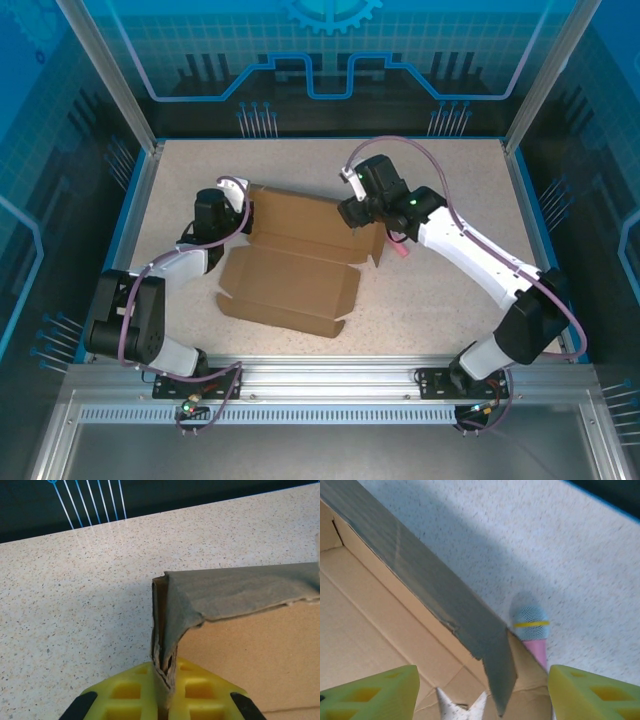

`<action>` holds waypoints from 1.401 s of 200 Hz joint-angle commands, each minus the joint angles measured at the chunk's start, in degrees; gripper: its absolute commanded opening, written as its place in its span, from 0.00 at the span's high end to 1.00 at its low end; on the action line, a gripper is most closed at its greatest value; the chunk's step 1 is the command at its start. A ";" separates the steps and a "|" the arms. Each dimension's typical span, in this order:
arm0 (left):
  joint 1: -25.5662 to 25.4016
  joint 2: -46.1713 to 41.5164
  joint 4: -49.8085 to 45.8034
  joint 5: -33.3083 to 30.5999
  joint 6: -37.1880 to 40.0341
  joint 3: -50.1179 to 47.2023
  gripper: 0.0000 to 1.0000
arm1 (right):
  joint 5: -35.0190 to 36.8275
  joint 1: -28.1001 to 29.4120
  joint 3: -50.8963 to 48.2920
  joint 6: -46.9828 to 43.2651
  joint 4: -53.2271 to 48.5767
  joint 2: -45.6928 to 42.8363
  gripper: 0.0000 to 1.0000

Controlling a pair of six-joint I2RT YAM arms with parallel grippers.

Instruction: Fold the paper box

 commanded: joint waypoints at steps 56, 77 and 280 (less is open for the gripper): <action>0.53 -1.27 2.29 -0.18 -1.64 -0.89 1.00 | -7.26 -1.10 -0.39 10.64 -1.05 5.99 0.35; 0.47 -1.28 2.28 0.13 -1.75 -0.83 1.00 | -10.10 -1.10 -1.02 12.50 1.27 6.09 0.37; 0.51 -1.66 2.64 -0.06 -2.44 -1.40 1.00 | -6.07 0.43 -17.06 18.96 10.33 -6.85 0.38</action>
